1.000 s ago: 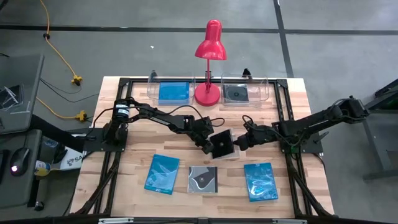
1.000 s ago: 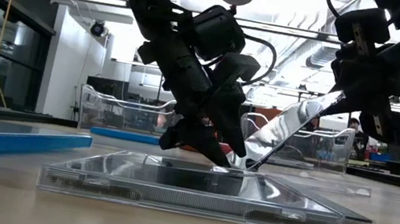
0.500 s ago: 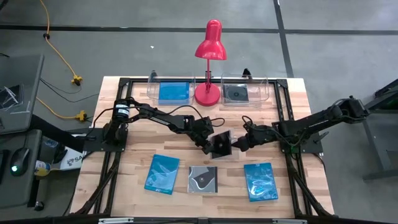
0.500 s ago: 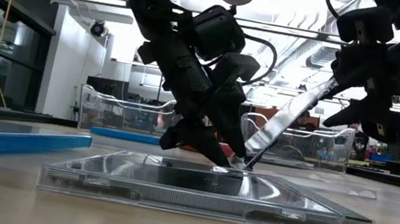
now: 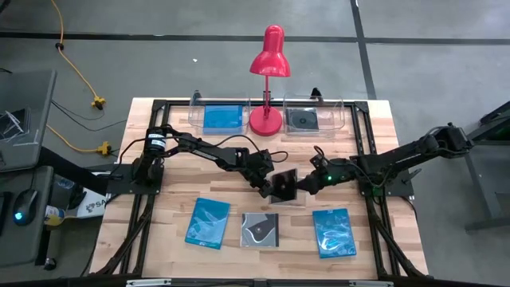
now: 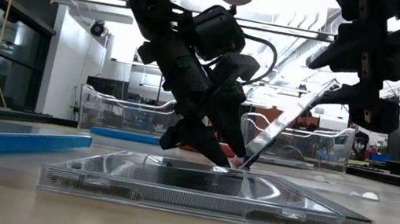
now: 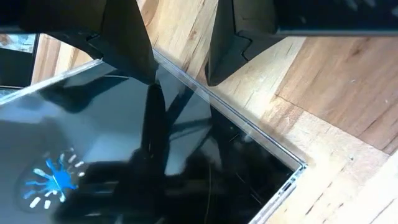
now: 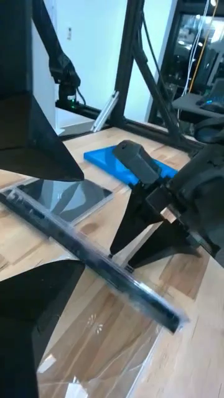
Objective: Pick & place jewel cases by type
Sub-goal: Put the right black cd case into the right transparent bin
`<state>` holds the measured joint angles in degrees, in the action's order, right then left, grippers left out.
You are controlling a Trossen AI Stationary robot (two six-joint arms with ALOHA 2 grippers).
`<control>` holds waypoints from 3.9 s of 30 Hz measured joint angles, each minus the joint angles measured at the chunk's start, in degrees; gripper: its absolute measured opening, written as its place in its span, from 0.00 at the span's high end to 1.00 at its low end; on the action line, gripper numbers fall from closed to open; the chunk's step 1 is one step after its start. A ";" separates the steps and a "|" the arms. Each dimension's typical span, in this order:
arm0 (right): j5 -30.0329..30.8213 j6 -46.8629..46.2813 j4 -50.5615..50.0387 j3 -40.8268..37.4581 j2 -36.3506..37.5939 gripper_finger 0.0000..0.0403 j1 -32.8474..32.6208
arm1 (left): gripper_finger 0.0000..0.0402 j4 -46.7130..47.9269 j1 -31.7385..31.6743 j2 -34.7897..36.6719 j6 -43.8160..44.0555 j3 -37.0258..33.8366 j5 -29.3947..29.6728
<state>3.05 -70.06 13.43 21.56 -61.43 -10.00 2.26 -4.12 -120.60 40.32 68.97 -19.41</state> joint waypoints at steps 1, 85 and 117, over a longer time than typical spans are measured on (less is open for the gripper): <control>0.20 0.00 0.00 0.00 0.00 0.49 0.00 | 0.62 0.01 0.00 0.00 0.00 0.00 0.01; -4.15 28.67 8.71 0.13 -6.32 1.00 5.46 | 0.62 4.17 -14.99 11.13 -28.94 -0.26 -16.15; -6.52 33.51 6.64 0.13 -6.34 1.00 5.44 | 0.55 8.05 -13.44 10.91 -32.16 -0.20 -11.59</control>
<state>-3.48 -36.56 20.07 21.69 -67.77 -4.56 10.31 -17.56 -109.69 8.16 68.77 -31.00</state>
